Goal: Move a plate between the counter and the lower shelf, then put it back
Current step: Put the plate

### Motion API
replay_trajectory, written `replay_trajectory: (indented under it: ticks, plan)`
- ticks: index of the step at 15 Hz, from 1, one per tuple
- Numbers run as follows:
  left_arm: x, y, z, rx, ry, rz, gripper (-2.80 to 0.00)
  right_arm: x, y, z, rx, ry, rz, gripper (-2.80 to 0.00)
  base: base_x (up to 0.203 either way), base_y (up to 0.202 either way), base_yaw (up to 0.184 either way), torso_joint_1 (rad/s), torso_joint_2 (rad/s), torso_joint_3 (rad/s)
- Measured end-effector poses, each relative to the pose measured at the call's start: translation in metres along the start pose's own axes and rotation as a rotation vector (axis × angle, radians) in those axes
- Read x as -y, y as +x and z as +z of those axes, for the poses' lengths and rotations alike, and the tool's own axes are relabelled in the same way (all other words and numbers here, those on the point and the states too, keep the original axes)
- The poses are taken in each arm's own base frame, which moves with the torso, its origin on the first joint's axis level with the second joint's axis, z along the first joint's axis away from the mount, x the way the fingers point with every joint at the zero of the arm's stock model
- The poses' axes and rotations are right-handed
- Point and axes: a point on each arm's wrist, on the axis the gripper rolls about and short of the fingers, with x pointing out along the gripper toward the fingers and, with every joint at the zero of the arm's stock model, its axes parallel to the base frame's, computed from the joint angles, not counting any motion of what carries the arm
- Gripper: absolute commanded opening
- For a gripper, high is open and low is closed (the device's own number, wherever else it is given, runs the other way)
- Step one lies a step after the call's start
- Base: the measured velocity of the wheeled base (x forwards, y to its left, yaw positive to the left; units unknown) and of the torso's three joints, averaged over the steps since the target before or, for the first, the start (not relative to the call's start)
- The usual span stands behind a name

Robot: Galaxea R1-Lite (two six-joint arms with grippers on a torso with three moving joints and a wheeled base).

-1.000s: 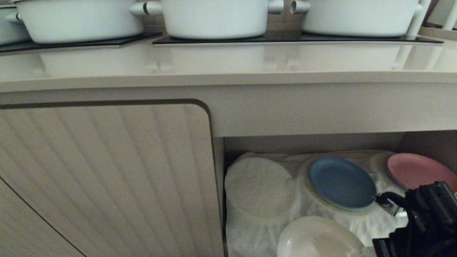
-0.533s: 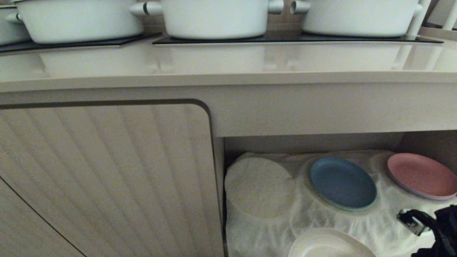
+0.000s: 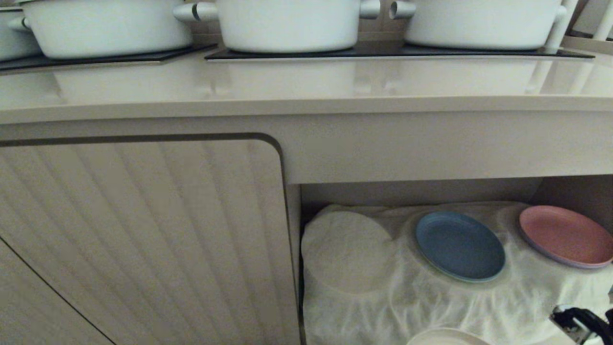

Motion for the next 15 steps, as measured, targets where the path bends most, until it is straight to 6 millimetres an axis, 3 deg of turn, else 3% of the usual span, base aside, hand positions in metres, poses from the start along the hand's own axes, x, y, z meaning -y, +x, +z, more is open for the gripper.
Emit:
replay_trajectory:
  ticks: [6,15]
  plan:
    - [0.000,0.000,0.000,0.000,0.001,0.000,-2.80,0.001,-0.011,-0.014,-0.008,0.001,-0.003,-2.80,0.000,0.000,0.000,0.000,0.00,0.000]
    - [0.000,0.000,0.000,-0.001,0.002,0.001,-2.80,0.001,-0.015,-0.016,0.015,-0.001,0.002,-2.80,0.000,0.000,0.000,0.000,0.00,0.000]
